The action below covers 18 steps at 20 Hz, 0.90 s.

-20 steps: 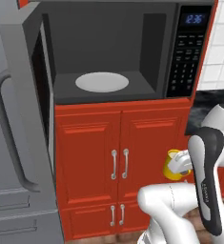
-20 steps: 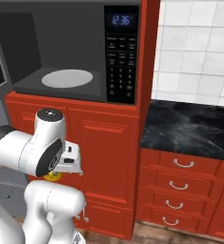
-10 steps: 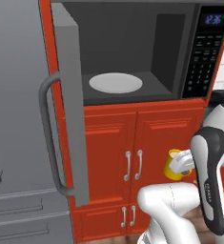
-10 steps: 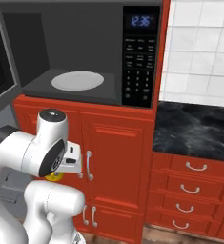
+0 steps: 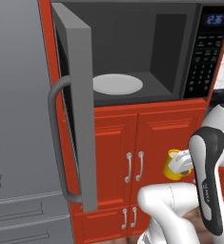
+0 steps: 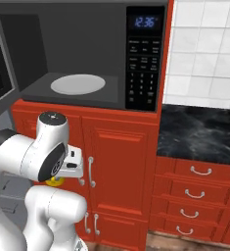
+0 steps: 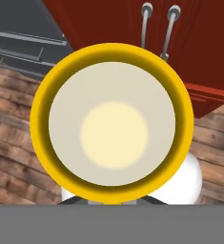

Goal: Pick the mug from the counter and place it inside the microwave. Then close the microwave.

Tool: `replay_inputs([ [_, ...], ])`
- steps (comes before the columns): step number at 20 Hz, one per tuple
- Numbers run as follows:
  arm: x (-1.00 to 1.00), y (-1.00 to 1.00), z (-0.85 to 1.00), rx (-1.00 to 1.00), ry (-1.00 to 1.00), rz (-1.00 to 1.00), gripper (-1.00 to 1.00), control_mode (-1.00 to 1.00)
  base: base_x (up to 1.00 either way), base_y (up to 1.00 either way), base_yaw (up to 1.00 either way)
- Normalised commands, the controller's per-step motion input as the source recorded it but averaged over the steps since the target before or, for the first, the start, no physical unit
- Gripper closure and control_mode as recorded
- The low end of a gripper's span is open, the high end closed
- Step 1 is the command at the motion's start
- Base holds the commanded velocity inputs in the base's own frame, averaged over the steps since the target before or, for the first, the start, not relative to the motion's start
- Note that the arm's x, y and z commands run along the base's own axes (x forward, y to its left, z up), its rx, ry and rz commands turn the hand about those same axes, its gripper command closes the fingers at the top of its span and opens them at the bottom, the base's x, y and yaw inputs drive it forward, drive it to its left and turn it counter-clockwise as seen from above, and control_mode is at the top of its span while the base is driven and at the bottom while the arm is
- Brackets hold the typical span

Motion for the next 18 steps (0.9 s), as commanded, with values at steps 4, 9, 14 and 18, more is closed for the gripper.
replay_inputs([
  [4,0.00,0.00,0.00,0.00,0.00,0.00,1.00,1.00,-0.09,-0.01,0.00],
  [9,0.00,0.00,0.00,0.00,0.00,0.00,1.00,1.00,0.00,-0.01,0.00],
  [14,0.00,0.00,0.00,0.00,0.00,0.00,1.00,1.00,0.00,0.00,0.00],
  [18,0.00,0.00,0.00,0.00,0.00,0.00,1.00,1.00,0.00,0.00,0.00],
])
